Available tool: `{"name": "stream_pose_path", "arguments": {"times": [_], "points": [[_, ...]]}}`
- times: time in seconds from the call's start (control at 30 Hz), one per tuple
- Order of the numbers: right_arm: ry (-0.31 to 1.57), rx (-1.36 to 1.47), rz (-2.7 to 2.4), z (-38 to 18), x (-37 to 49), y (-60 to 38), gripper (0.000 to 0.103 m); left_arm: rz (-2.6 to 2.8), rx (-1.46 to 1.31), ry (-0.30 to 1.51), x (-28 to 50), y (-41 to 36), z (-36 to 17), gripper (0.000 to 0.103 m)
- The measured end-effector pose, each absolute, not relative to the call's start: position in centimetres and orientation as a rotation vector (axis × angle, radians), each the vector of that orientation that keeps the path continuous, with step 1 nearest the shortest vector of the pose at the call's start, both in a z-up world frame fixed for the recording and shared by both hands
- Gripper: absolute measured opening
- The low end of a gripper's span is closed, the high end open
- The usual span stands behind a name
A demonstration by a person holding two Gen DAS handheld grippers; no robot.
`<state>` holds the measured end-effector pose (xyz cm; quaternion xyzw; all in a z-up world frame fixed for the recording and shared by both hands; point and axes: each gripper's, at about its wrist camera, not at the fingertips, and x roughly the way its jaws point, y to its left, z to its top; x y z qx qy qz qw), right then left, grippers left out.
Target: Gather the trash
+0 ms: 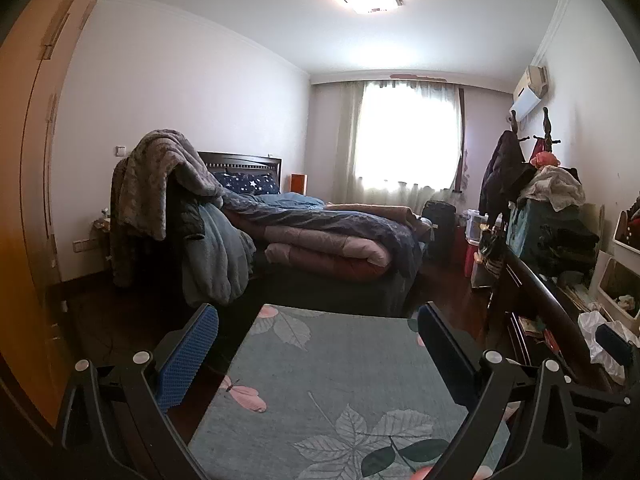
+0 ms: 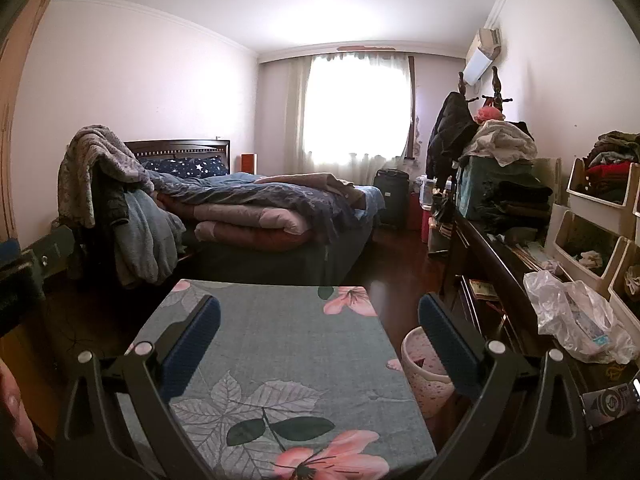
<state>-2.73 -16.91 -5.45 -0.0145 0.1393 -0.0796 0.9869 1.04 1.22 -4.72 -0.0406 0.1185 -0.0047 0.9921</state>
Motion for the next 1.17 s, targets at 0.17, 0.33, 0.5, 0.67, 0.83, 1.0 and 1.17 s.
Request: {"name": "stream_pose_path", "arguments": {"times": [0.17,0.33,0.5,0.67,0.83,1.0,1.17], "points": [[0.287,-0.023,-0.167,-5.5,-2.7,-17.1,0.1,-0.014,-0.076,0.249,1.4,1.1,-4.7,0.099],[0.286,-0.021,-0.168,-5.5,-2.9,-17.2,0.1,-0.016,-0.078,0.248,1.4,1.1,-4.7,0.099],[0.287,-0.021,-0.167,-5.6,-2.8,-17.2,0.1,-0.019,-0.076,0.251,1.4,1.1,-4.7,0.099],[0.303,-0.02,-0.165,-5.8,-2.6,-17.5,0.1,-0.018,-0.07,0.26,1.8,0.9,-4.7,0.099],[0.33,-0.019,-0.157,-6.4,-1.7,-17.8,0.1,-0.013,-0.068,0.263,2.7,1.1,-5.1,0.099],[0.364,-0.016,-0.154,-7.2,-0.4,-18.0,0.1,-0.021,-0.066,0.3,4.1,1.3,-5.8,0.099],[0.394,-0.01,-0.145,-7.9,0.5,-18.3,0.1,-0.028,-0.059,0.32,4.7,1.3,-6.4,0.099]]}}
